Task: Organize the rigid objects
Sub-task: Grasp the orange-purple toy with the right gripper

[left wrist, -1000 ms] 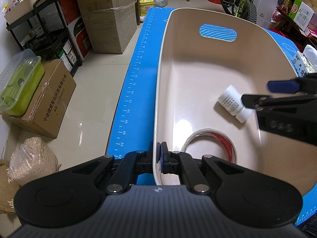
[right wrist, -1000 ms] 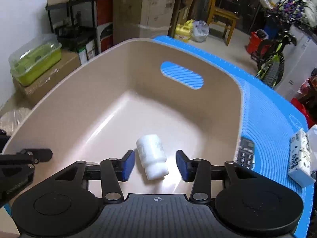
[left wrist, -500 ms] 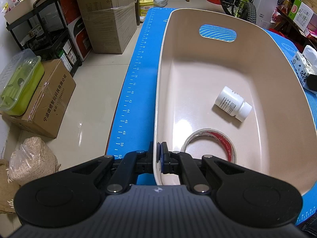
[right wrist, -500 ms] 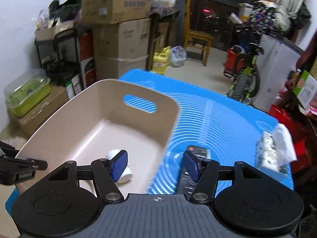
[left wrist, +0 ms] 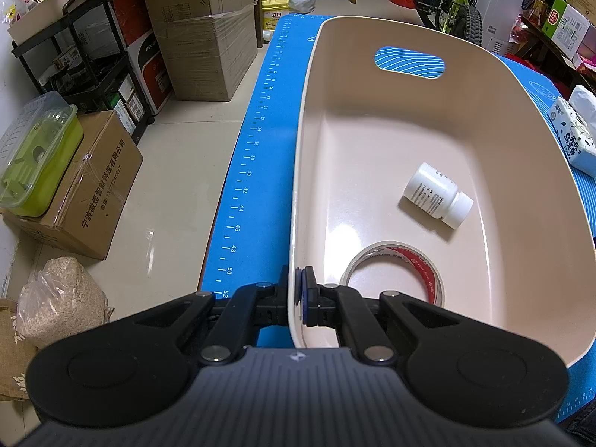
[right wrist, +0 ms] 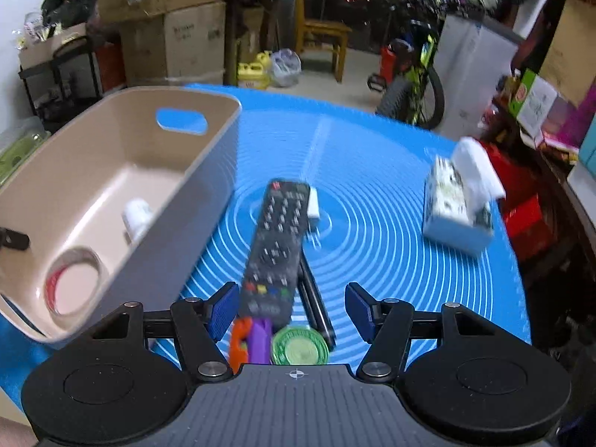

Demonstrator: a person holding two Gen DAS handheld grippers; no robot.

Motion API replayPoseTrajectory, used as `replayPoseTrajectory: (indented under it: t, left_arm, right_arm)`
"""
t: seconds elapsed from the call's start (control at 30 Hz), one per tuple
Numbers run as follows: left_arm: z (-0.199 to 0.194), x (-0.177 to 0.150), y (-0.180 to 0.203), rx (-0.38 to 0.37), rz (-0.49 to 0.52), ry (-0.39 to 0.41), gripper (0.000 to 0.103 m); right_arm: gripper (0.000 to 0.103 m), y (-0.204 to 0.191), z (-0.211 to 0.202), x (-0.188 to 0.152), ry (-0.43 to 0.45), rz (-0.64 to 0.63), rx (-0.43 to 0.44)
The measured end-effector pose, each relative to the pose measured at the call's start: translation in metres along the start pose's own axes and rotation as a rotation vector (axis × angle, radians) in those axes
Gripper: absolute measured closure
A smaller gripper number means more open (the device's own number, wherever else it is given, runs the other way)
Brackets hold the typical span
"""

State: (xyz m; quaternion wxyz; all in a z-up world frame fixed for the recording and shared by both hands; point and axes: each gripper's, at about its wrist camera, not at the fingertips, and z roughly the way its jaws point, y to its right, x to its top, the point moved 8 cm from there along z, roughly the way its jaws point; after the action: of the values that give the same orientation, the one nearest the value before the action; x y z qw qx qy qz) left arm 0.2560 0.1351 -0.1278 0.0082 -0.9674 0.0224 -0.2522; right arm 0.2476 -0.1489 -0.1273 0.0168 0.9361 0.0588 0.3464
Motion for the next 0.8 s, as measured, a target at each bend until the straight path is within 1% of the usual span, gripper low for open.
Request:
replayPoseTrajectory:
  t: [0.37, 0.47, 0.5, 0.53, 0.57, 0.63, 0.67, 0.7, 0.8]
  left_arm:
    - [0.0, 0.0, 0.0, -0.001, 0.0, 0.0, 0.097]
    - [0.0, 0.0, 0.0, -0.001, 0.0, 0.0, 0.097]
    - [0.0, 0.0, 0.0, -0.001, 0.0, 0.001, 0.097]
    - [0.0, 0.0, 0.0, -0.001, 0.0, 0.0, 0.097]
    - [0.0, 0.0, 0.0, -0.001, 0.0, 0.0, 0.097]
    - [0.0, 0.0, 0.0, 0.0, 0.0, 0.0, 0.097]
    - [0.0, 0.0, 0.0, -0.001, 0.0, 0.0, 0.097]
    - [0.0, 0.0, 0.0, -0.001, 0.0, 0.0, 0.097]
    - [0.0, 0.0, 0.0, -0.001, 0.0, 0.0, 0.097]
  right_arm:
    - [0.034, -0.022, 0.037, -0.028, -0.088, -0.072, 0.065]
    - [0.038, -0.026, 0.044, -0.032, -0.1, -0.089, 0.078]
    - [0.041, -0.028, 0.046, -0.033, -0.105, -0.095, 0.081]
    - [0.041, -0.029, 0.047, -0.035, -0.106, -0.102, 0.08]
    - [0.041, -0.031, 0.047, -0.035, -0.099, -0.118, 0.073]
    - [0.046, -0.035, 0.045, -0.036, -0.091, -0.145, 0.069]
    - [0.048, -0.037, 0.043, -0.036, -0.088, -0.151, 0.078]
    - [0.053, -0.039, 0.042, -0.036, -0.089, -0.154, 0.09]
    - [0.054, -0.047, 0.04, -0.039, -0.101, -0.175, 0.115]
